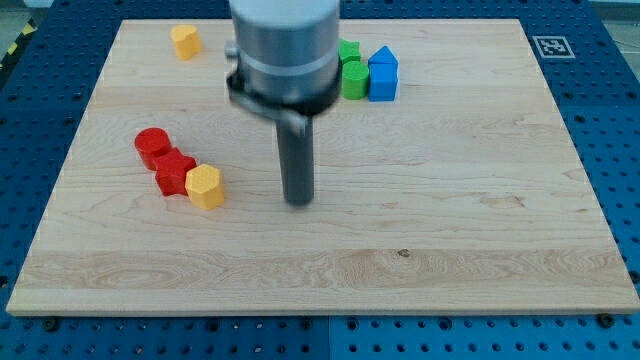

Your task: Move yourself to the bottom side of the yellow hexagon

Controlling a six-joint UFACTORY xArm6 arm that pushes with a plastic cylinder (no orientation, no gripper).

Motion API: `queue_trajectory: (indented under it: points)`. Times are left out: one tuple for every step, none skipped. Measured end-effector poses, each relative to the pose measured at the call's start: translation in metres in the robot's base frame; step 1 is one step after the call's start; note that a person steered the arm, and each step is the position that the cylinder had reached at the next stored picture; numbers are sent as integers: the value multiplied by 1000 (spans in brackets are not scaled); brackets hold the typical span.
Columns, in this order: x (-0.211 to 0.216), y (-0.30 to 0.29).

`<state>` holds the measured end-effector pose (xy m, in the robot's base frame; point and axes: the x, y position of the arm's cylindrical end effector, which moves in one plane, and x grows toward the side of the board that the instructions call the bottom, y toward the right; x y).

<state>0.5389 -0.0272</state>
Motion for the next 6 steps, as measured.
queue_trajectory:
  points:
    - [69, -17]
    - [67, -73]
    - [57, -120]
    - [57, -120]
    - [57, -118]
    - [57, -118]
